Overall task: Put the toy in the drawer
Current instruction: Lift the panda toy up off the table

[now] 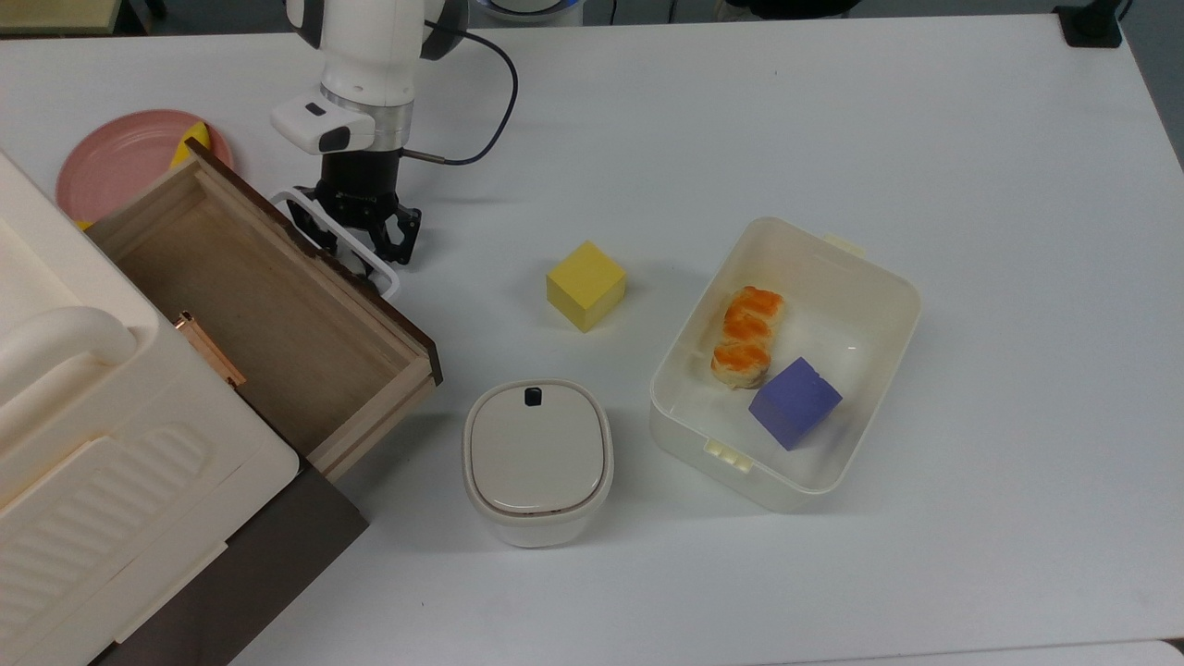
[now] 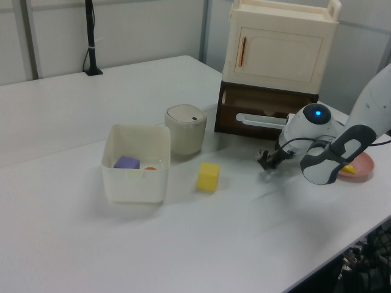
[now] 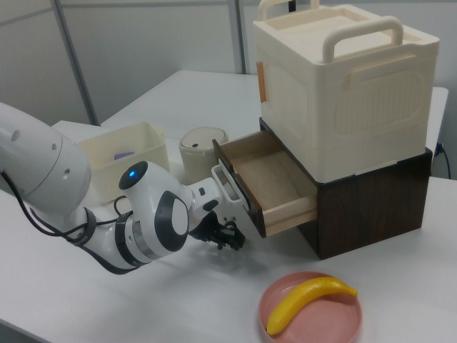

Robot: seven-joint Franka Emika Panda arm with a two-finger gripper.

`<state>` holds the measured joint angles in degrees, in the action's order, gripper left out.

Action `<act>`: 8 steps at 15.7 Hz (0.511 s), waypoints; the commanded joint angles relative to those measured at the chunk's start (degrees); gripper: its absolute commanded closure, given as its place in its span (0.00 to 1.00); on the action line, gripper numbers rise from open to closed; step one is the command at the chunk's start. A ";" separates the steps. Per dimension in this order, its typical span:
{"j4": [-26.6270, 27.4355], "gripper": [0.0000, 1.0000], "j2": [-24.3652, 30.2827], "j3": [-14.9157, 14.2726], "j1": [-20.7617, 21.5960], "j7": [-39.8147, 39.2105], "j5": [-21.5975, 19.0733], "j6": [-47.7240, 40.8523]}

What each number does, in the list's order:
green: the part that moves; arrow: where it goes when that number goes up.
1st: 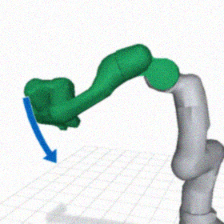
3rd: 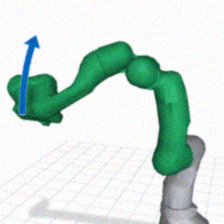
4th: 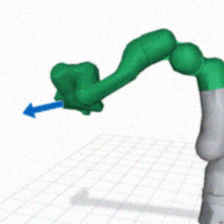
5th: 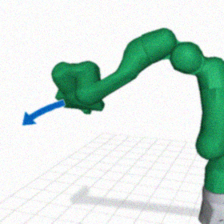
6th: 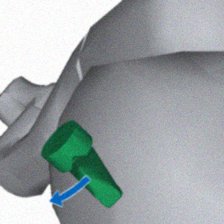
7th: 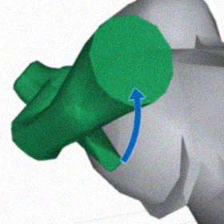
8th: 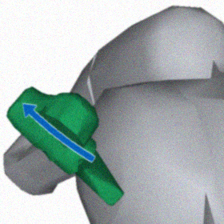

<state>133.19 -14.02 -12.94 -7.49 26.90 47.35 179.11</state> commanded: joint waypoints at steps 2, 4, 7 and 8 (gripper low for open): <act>0.14 1.00 1.97 -0.51 0.99 -0.54 1.34 1.07; 1.10 1.00 4.42 -0.51 2.65 0.16 1.34 0.63; 2.43 1.00 6.89 -0.42 5.20 3.15 1.34 0.28; 2.34 1.00 7.16 -0.25 6.25 4.37 1.34 -0.25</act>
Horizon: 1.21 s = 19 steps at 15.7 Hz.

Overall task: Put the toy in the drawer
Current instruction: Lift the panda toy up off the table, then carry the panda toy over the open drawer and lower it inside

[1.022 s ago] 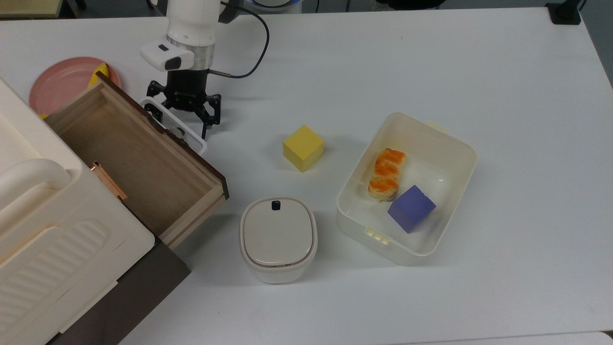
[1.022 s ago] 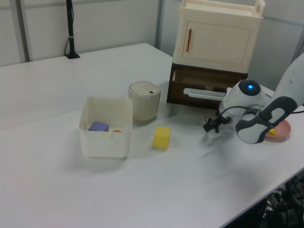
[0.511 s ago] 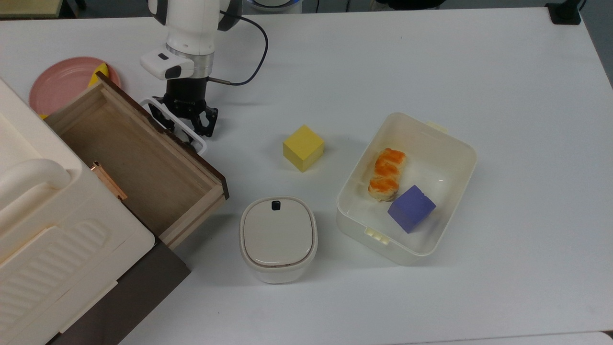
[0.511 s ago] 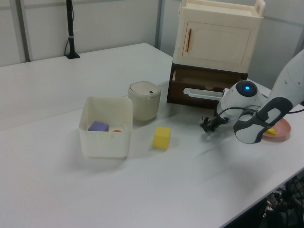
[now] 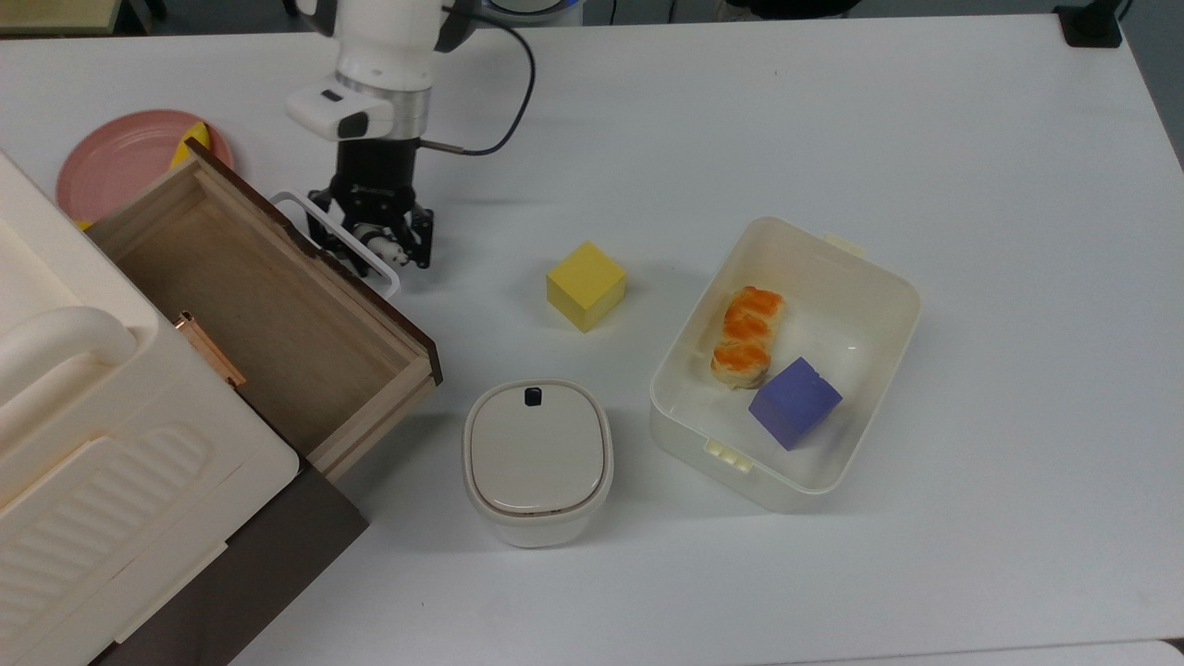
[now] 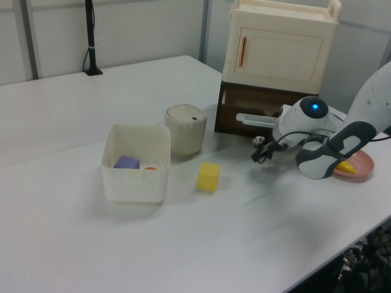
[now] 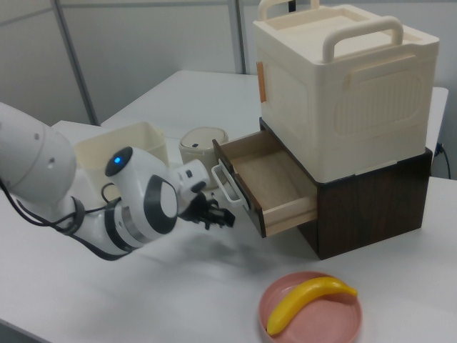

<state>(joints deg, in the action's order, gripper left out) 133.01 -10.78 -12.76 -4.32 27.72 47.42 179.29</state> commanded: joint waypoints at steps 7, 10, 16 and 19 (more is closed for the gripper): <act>-1.69 1.00 8.23 1.77 6.52 18.14 1.01 -2.01; -6.35 1.00 7.71 1.77 5.82 23.24 0.84 -1.92; -13.55 1.00 5.52 1.07 0.38 24.40 -0.65 -1.40; -16.98 1.00 1.05 0.98 -3.49 24.05 -0.57 -1.40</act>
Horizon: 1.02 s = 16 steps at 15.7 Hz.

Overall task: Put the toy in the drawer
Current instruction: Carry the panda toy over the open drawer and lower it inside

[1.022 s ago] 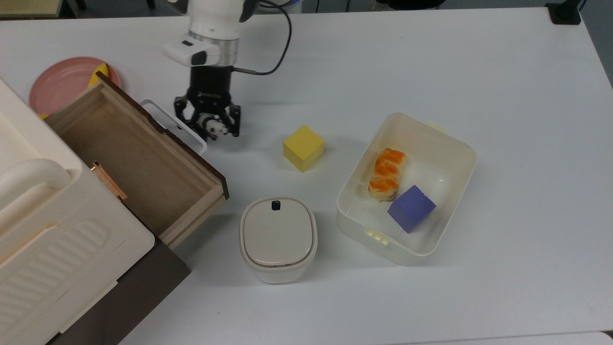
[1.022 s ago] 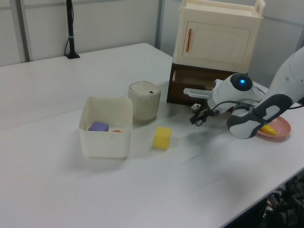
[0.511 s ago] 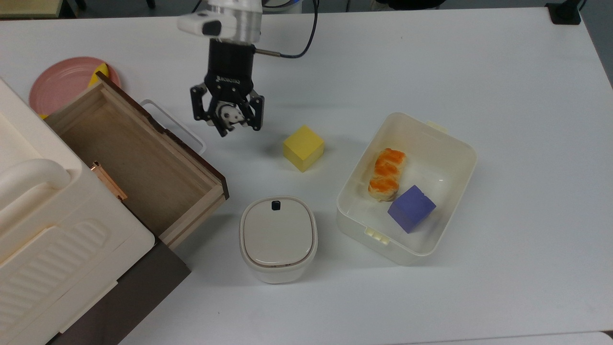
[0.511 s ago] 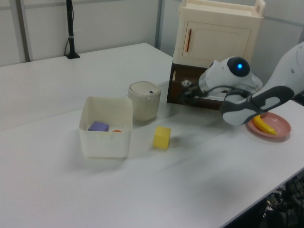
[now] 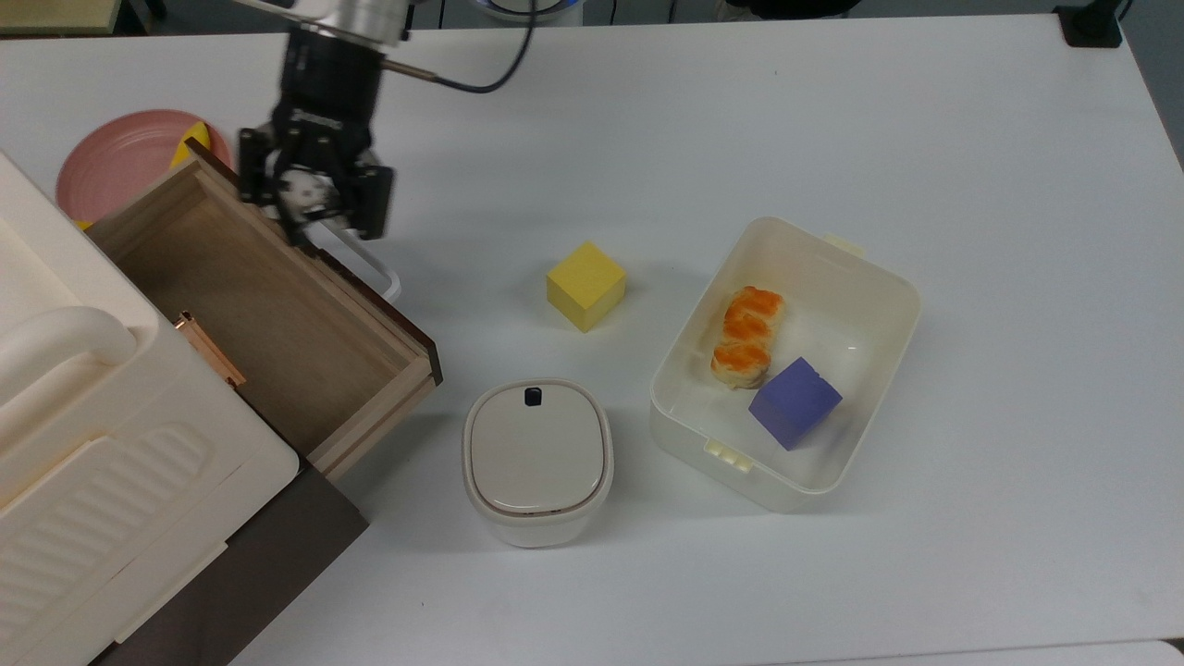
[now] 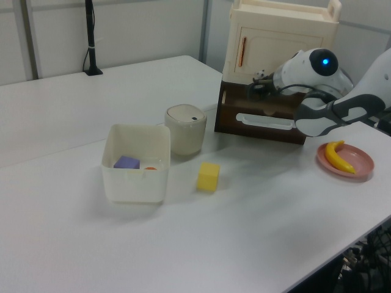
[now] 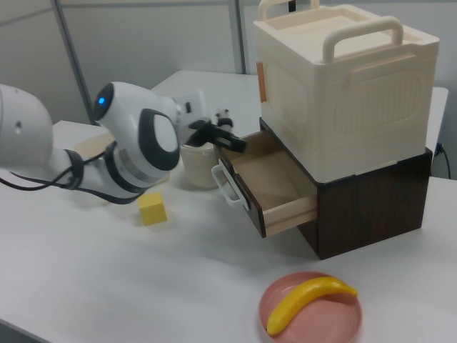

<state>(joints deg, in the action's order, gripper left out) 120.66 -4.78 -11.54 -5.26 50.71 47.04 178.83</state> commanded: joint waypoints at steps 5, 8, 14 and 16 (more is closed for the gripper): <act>-8.51 0.98 -11.39 -0.24 -5.37 1.05 -0.20 -0.93; -8.42 0.45 -11.48 -0.15 -5.37 1.40 -0.37 -0.93; -8.42 0.00 -10.70 0.02 -4.85 1.41 -1.69 -1.28; -8.07 0.00 -9.73 0.46 -4.50 1.76 -1.78 -1.64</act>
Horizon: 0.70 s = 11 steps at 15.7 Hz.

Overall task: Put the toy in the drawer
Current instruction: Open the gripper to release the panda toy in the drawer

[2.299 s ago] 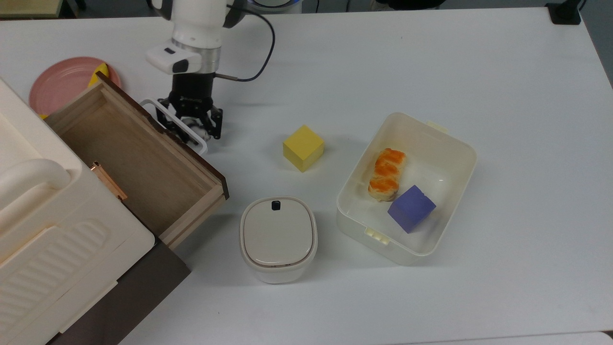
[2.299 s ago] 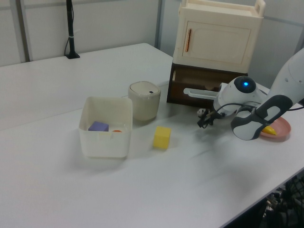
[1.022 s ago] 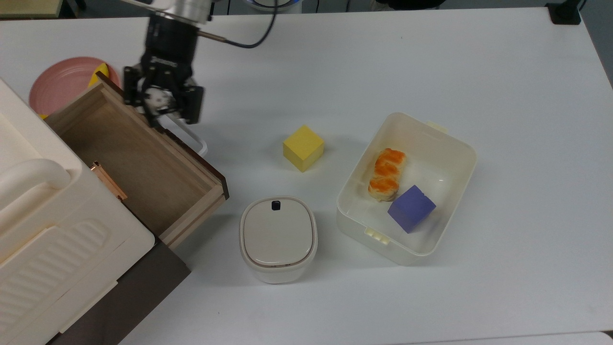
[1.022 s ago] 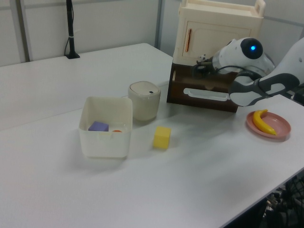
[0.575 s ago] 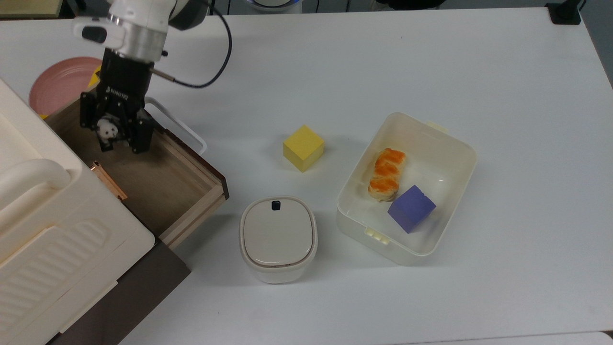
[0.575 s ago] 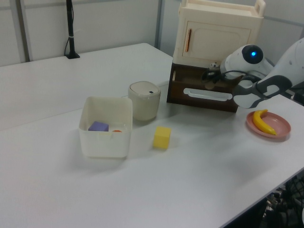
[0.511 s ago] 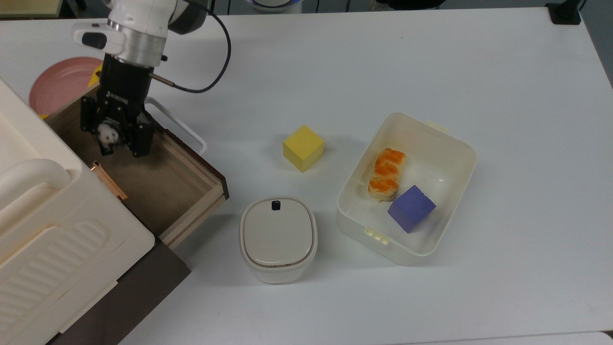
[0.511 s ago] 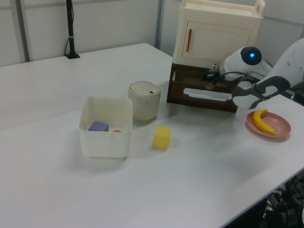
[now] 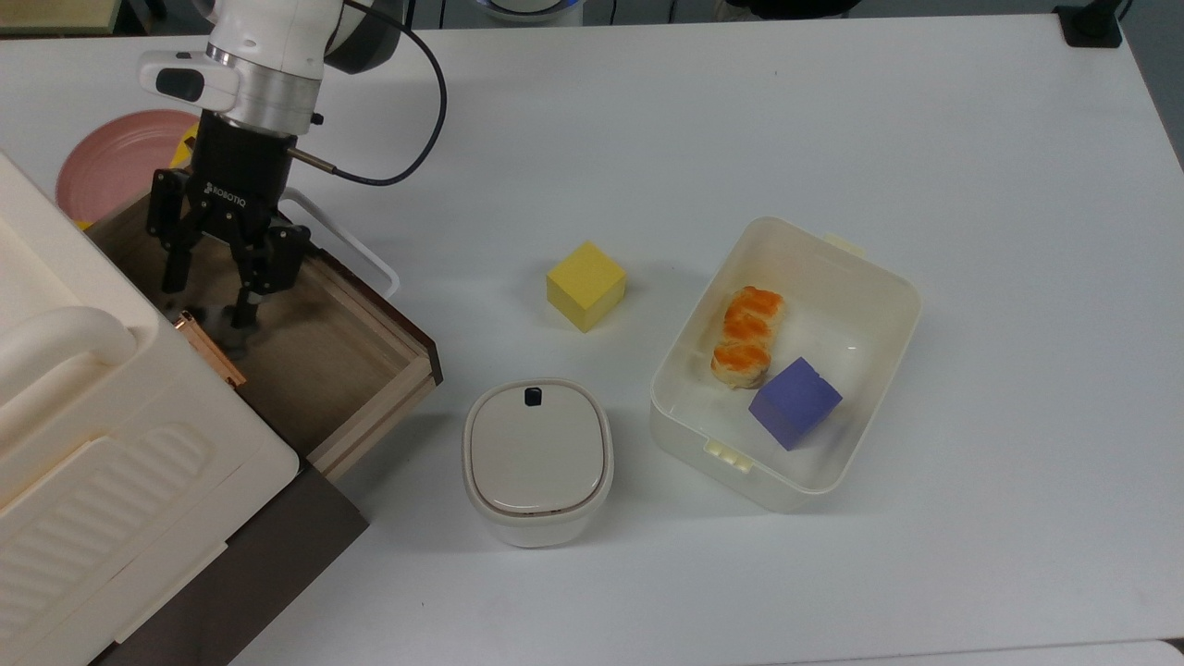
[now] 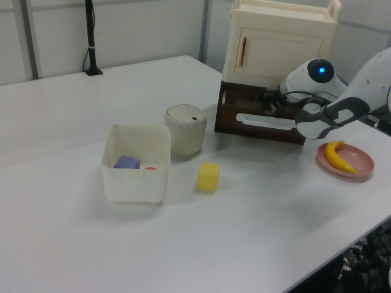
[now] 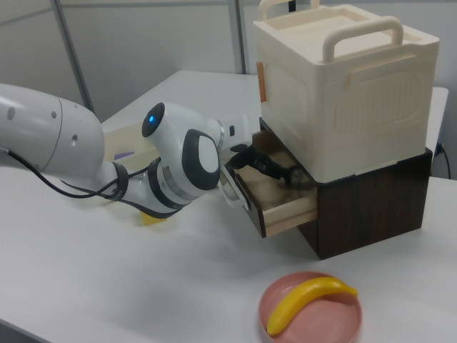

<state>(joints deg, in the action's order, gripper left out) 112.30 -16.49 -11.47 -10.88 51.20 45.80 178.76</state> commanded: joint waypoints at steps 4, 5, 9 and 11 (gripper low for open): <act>0.90 0.00 4.88 1.36 3.40 2.85 -0.80 -5.96; 1.60 0.00 5.76 1.71 4.11 2.94 -0.89 -7.10; 2.40 0.00 8.14 3.99 5.69 2.94 -3.52 -10.89; 2.22 0.00 8.32 5.05 5.78 2.94 -3.52 -11.77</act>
<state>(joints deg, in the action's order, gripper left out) 112.51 -10.56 -7.34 -5.72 53.35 42.94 169.27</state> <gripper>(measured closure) 0.000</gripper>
